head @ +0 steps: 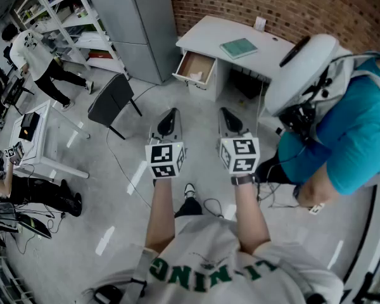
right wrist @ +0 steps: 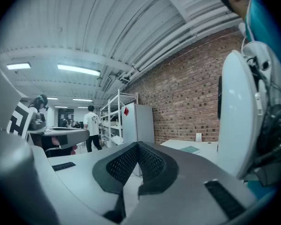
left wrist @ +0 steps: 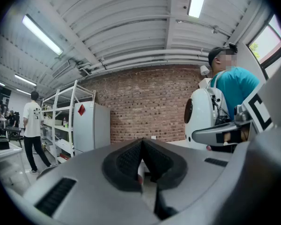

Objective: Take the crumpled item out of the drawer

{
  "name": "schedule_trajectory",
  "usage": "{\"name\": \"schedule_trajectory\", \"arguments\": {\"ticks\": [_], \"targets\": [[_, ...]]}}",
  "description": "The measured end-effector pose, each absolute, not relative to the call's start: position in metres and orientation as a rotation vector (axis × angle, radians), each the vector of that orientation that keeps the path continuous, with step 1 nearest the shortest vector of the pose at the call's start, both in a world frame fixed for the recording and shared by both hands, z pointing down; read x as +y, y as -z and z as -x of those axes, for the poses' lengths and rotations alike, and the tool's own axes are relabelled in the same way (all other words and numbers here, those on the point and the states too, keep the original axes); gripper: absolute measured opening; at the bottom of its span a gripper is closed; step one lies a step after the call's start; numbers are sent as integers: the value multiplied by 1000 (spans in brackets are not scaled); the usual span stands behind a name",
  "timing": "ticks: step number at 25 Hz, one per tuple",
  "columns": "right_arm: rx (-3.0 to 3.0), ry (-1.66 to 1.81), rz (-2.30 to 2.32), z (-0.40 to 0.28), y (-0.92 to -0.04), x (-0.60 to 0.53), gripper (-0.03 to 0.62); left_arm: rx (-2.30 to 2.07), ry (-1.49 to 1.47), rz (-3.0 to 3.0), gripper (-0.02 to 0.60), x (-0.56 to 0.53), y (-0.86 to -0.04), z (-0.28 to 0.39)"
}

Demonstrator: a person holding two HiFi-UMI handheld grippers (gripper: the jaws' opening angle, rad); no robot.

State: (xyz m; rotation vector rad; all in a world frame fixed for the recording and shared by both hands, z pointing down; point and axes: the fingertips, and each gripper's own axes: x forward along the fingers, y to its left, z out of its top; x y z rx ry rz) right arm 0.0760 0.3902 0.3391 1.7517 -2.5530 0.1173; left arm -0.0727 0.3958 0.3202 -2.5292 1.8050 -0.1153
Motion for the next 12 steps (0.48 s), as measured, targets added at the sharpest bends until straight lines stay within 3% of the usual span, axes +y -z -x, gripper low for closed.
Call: {"name": "schedule_trajectory", "arguments": {"ticks": [12], "targets": [[-2471,-140,-1832,-26,-337,265,3,1739,105,2587,0,265,-313,138]]}}
